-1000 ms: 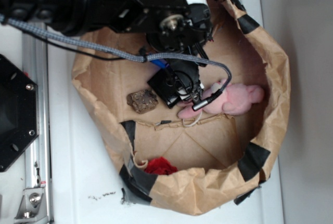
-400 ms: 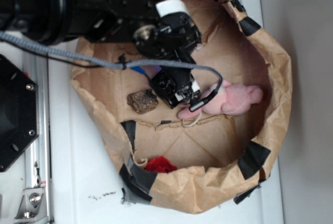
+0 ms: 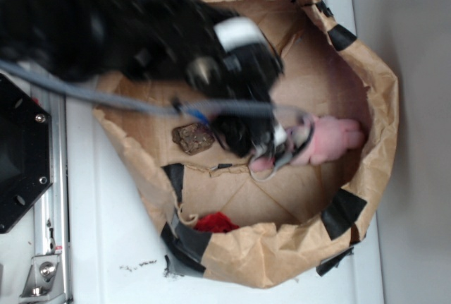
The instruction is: Grab the black box.
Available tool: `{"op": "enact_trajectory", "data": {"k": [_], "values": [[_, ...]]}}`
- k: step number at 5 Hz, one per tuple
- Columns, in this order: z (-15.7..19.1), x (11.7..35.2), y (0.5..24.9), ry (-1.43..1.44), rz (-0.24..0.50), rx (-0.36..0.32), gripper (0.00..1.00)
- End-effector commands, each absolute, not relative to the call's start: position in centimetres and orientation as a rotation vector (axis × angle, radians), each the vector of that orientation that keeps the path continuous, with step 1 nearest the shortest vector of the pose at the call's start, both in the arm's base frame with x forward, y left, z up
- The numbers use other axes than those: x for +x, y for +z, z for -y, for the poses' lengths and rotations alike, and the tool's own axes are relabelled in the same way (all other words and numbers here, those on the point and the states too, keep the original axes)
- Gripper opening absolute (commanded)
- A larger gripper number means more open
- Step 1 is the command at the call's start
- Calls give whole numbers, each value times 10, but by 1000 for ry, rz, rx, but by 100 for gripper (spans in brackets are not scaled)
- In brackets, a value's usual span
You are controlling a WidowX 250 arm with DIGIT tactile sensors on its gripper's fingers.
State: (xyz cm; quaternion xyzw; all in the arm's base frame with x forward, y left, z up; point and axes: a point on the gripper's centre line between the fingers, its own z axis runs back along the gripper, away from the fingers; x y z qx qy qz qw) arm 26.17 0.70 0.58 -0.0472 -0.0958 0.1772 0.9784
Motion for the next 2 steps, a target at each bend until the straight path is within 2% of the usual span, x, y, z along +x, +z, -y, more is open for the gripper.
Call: {"op": "enact_trajectory", "data": {"k": [1,2], "values": [[3,249,11,304,83,-100,100],[-3,251,18,297,69,-126,99]]}}
